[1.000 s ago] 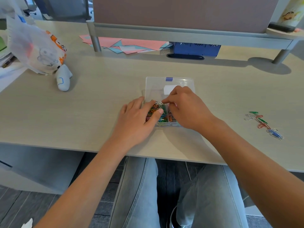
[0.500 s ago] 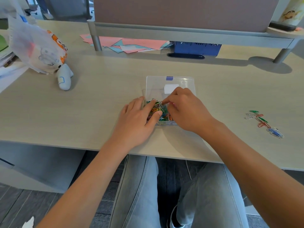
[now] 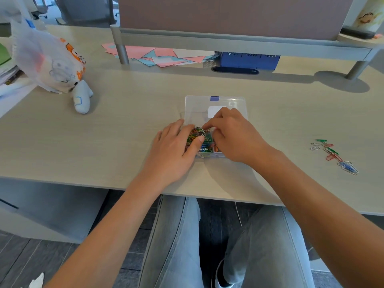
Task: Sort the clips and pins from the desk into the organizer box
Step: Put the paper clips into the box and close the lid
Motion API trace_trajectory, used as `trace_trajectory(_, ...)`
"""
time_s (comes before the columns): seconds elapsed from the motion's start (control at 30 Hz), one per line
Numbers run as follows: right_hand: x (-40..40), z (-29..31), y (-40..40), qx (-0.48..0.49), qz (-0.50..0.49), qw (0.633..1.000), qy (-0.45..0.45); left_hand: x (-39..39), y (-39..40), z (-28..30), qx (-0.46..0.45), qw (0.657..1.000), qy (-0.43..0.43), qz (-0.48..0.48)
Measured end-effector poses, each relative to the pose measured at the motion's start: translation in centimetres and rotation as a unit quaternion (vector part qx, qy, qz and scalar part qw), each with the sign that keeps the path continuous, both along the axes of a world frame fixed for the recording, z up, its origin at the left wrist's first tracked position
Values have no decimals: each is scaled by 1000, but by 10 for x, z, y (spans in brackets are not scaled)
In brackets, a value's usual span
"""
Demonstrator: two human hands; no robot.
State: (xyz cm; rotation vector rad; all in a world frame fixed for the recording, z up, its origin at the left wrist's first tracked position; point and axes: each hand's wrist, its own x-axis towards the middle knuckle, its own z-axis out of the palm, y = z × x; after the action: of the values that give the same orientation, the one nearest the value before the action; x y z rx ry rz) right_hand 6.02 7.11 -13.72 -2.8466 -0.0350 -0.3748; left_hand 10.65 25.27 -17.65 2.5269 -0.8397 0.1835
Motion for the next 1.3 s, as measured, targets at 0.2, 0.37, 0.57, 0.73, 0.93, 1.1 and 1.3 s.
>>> trace_trajectory(0.2, -1, 0, 0, 13, -1, 1000, -5, -2, 0, -1, 19, 1000, -18, 6)
trace_trajectory(0.37, -5, 2, 2, 20, 17, 999, -22, -5, 1, -1, 11, 999, -32, 9)
trace_trajectory(0.57, -6, 2, -1, 7, 16, 1000, -19, -5, 2, -3, 0, 999, -31, -12)
trace_trajectory(0.73, -9, 0, 0, 31, 5, 999, -32, -4, -1, -3, 16, 999, -28, -12)
trace_trajectory(0.93, -15, -4, 2, 35, 25, 998, -36, -9, 7, -3, -17, 1000, -9, -11)
trace_trajectory(1.1, -15, -7, 6, 47, 15, 998, -44, -17, 13, -3, -30, 1000, 1, -9)
trace_trajectory(1.3, -12, -5, 4, 44, 10, 998, -37, -21, 15, -2, -17, 1000, -1, -5)
